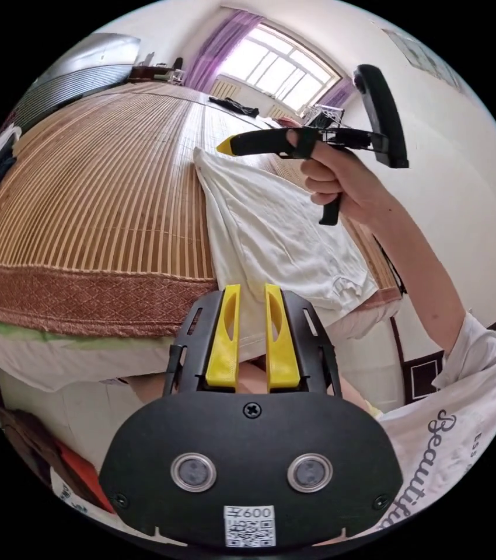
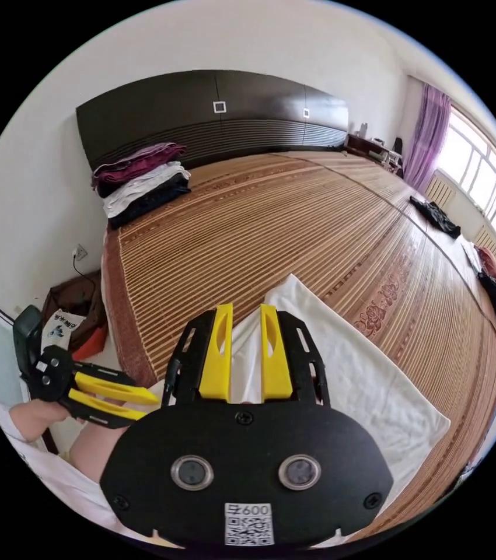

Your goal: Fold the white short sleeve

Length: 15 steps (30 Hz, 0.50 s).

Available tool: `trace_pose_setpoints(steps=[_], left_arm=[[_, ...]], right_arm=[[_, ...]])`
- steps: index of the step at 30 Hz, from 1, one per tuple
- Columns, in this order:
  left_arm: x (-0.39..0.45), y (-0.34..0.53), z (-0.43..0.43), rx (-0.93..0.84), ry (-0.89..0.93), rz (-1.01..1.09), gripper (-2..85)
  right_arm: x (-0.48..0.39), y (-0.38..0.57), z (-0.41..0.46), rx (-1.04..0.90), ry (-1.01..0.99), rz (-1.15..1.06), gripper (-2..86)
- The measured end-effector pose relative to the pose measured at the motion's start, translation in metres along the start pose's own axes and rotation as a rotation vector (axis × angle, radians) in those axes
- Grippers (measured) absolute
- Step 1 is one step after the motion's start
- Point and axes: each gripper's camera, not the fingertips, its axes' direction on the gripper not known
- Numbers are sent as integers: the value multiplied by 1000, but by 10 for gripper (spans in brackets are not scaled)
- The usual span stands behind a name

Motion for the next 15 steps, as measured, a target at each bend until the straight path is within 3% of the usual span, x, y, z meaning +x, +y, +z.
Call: trace_pose_setpoints(steps=[6,15], left_arm=[[-20,4,30,-16,43,-23,28],[-28,12,35,66,39,21,23]], right_arm=[[-18,-17,72,-97,134,-137,25],[-24,-21,91,-2,206,-221,-8]])
